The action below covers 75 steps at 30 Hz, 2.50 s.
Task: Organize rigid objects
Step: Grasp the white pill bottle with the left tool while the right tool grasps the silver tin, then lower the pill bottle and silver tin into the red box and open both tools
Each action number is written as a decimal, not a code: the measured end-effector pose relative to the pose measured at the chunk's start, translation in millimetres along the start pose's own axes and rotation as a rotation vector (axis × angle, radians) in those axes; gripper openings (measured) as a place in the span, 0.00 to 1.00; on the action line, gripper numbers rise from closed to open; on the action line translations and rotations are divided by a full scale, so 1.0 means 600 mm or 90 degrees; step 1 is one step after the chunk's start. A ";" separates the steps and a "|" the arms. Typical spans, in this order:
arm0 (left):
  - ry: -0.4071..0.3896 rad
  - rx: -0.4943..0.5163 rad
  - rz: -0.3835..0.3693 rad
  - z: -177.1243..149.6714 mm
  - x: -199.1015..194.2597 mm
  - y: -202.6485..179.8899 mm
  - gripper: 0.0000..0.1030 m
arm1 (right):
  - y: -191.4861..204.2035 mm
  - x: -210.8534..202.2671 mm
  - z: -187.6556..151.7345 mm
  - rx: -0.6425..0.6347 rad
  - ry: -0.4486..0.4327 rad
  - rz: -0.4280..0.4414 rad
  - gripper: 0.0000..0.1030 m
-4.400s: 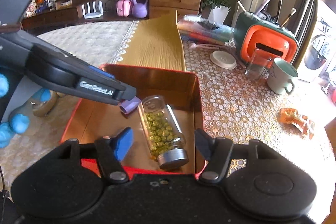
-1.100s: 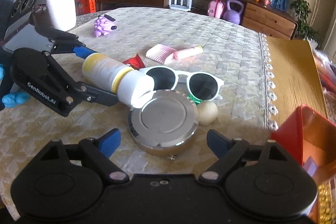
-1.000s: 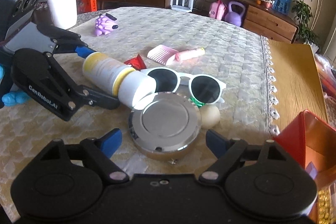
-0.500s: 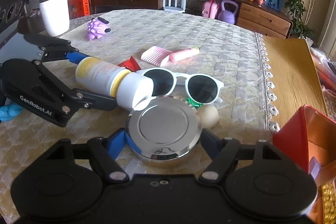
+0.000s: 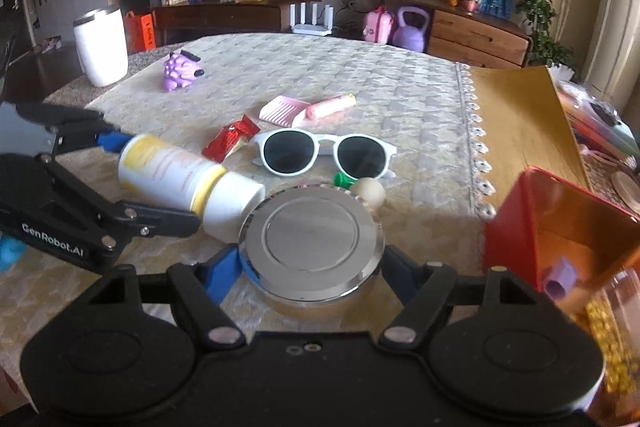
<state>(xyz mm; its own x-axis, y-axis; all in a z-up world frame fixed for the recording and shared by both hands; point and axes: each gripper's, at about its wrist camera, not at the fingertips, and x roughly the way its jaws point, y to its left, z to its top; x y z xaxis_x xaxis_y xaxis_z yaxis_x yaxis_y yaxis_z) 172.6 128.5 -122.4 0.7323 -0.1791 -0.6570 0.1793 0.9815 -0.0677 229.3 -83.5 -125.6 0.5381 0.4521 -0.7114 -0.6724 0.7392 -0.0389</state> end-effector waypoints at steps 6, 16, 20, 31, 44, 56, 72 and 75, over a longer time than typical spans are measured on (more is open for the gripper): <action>0.010 -0.046 0.011 -0.011 -0.022 -0.014 0.82 | -0.009 -0.057 -0.017 0.020 -0.020 -0.005 0.74; 0.042 -0.058 -0.024 -0.017 -0.043 -0.049 0.52 | -0.040 -0.133 -0.047 0.041 -0.041 -0.023 0.74; 0.043 -0.015 -0.025 -0.006 -0.050 -0.069 0.52 | -0.055 -0.144 -0.055 0.050 -0.041 -0.023 0.74; 0.071 0.005 -0.001 0.009 0.012 -0.074 0.52 | -0.064 -0.143 -0.063 0.061 -0.035 -0.026 0.74; 0.059 0.037 0.030 0.012 0.025 -0.098 0.49 | -0.070 -0.143 -0.061 0.066 -0.034 -0.029 0.74; 0.081 -0.026 0.023 0.029 0.018 -0.107 0.44 | -0.090 -0.168 -0.055 0.074 -0.054 -0.049 0.74; 0.079 -0.022 0.007 0.075 0.018 -0.172 0.43 | -0.192 -0.199 -0.073 0.116 -0.060 -0.129 0.74; 0.069 -0.035 -0.002 0.096 0.014 -0.179 0.43 | -0.211 -0.199 -0.078 0.121 -0.054 -0.139 0.74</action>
<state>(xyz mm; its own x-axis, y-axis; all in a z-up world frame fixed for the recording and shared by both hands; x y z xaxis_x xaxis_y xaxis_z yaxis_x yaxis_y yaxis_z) 197.4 17.6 -77.6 0.6560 -0.1760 -0.7340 0.1429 0.9838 -0.1081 226.6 -254.6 -68.3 0.7055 0.3063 -0.6391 -0.4333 0.9000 -0.0469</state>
